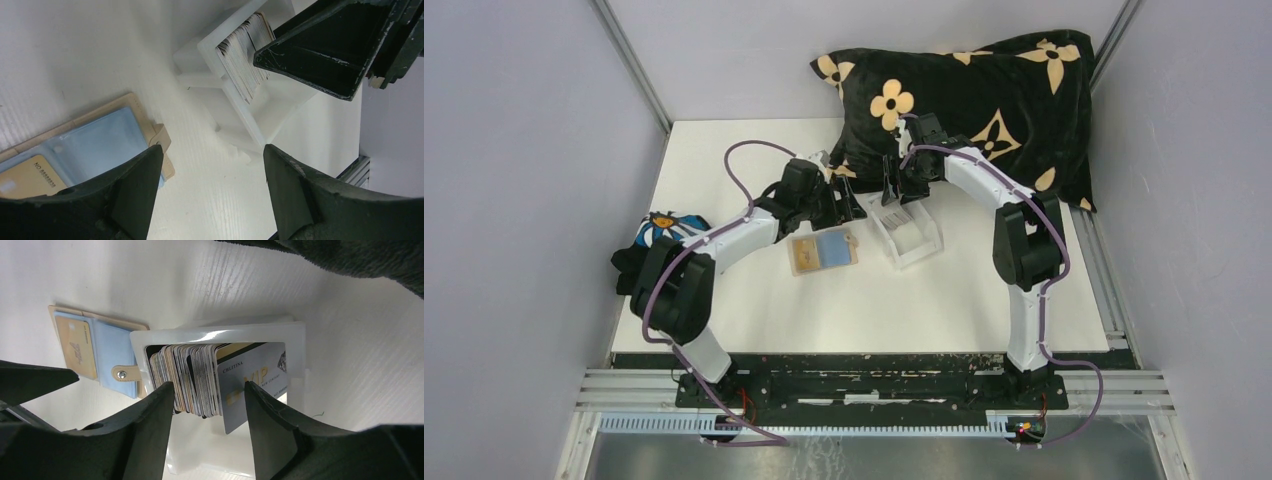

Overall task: Put the credit cards into the card holder
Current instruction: Pick up the credit card from the storage box.

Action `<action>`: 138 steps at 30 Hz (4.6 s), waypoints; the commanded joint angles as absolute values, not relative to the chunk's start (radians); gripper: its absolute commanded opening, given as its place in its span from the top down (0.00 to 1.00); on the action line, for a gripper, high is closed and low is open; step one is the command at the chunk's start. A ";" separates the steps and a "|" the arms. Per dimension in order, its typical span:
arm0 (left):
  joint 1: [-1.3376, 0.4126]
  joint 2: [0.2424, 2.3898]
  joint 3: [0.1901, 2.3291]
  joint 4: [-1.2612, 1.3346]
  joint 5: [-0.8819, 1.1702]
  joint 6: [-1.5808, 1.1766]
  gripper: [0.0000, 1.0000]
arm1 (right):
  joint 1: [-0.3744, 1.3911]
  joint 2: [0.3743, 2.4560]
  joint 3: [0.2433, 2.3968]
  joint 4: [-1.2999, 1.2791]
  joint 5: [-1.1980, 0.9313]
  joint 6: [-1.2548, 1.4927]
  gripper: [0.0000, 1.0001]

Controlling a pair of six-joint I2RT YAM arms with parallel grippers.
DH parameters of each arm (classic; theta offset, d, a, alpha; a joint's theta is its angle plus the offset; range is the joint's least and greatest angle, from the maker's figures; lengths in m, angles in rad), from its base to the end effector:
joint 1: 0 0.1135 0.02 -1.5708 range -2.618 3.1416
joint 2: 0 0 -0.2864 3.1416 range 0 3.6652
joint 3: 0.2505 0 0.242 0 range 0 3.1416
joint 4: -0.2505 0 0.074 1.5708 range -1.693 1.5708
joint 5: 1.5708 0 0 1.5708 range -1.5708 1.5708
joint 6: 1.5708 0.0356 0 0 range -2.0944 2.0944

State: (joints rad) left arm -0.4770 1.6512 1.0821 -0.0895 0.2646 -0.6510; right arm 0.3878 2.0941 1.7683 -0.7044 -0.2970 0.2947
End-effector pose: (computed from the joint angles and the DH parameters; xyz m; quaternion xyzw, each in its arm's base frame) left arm 0.3142 -0.1729 0.2569 -0.0194 0.8916 -0.3335 0.3057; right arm 0.4219 0.1836 0.2507 -0.0838 0.9502 0.2227 0.2011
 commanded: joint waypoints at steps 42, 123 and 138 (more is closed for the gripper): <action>-0.546 1.867 1.244 -0.171 0.216 -0.555 0.28 | 0.431 2.133 1.882 -0.757 -0.451 0.354 0.76; -0.283 1.536 0.921 0.350 1.195 -0.630 0.46 | 0.478 1.880 1.831 -0.883 -0.887 0.345 0.99; -0.274 1.570 0.897 0.480 1.233 -0.737 0.97 | 0.437 1.912 1.814 -0.829 -0.944 0.378 0.99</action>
